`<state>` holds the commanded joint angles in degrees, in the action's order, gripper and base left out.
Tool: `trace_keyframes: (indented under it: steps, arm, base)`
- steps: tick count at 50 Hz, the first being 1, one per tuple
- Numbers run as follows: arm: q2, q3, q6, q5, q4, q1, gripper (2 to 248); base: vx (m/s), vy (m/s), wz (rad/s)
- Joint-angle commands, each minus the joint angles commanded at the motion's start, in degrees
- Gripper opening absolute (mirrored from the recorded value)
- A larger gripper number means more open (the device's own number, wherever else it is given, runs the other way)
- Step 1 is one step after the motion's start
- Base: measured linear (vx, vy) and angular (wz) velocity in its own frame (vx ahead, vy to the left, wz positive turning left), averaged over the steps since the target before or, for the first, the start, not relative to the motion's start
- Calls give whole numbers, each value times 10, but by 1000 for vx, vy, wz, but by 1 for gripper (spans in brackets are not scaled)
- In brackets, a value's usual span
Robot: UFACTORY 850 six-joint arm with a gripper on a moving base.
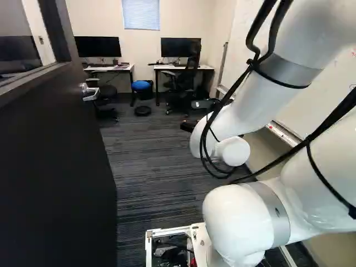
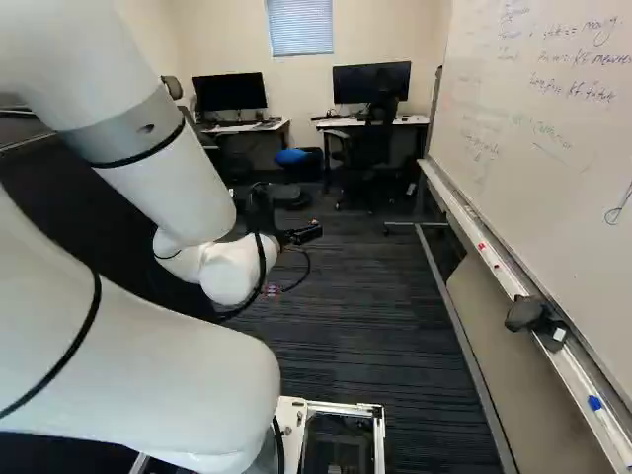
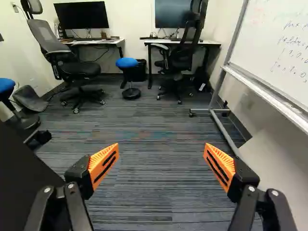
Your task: Open the door and move inside
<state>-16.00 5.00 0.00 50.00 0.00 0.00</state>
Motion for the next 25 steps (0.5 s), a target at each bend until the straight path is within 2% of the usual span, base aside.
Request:
trace_keyframes:
  steps: [25]
  arm:
    - [0, 0, 0, 0, 0, 0, 247]
  base:
    - [179, 0, -20]
